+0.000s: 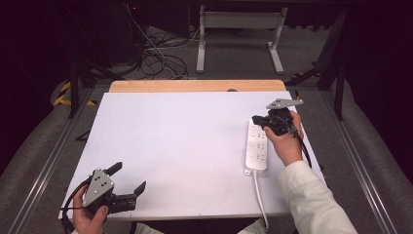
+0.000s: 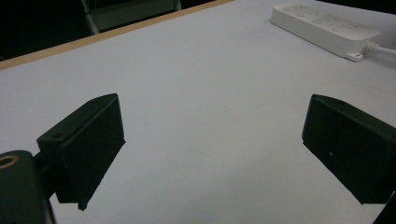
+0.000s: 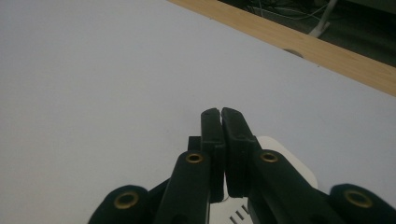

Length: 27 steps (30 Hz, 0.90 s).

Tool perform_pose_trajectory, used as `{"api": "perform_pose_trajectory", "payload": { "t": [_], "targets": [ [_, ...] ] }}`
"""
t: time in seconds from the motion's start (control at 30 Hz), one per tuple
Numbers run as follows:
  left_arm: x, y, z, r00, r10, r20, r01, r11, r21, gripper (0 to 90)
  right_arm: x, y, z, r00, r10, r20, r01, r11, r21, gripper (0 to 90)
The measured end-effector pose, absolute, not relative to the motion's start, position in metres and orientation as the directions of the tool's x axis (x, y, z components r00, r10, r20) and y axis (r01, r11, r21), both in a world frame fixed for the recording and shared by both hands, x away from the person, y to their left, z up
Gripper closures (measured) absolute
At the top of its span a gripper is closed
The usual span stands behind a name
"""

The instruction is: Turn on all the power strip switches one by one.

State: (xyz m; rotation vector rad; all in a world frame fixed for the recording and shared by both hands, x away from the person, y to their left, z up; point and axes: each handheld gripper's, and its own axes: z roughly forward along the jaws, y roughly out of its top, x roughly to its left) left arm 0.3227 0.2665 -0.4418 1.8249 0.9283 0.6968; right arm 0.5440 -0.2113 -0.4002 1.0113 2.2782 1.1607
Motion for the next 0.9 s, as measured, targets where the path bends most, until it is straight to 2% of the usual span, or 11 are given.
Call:
{"api": "perform_pose_trajectory", "payload": {
  "t": [0.2, 0.4, 0.67, 0.9],
  "targets": [
    [0.323, 0.266, -0.442, 0.553, 0.831, 0.068, 0.296, -0.272, 0.916, 6.0, 0.535, -0.211, -0.393, -0.68, 0.732, -0.033, 0.397, 0.405, 0.824, 85.9],
    [0.324, 0.266, -0.442, 0.555, 0.829, 0.067, 0.295, -0.272, 0.916, 6.0, 0.525, -0.215, -0.386, -0.693, 0.72, -0.034, 0.379, 0.404, 0.833, 78.6],
    [0.324, 0.265, -0.441, 0.556, 0.828, 0.069, 0.294, -0.274, 0.916, 6.0, 0.501, -0.222, -0.374, -0.722, 0.691, -0.04, 0.321, 0.385, 0.865, 50.8],
    [0.324, 0.265, -0.441, 0.554, 0.829, 0.076, 0.288, -0.276, 0.917, 6.0, 0.476, -0.229, -0.37, -0.736, 0.674, -0.063, 0.286, 0.394, 0.873, 34.8]
  ]
}}
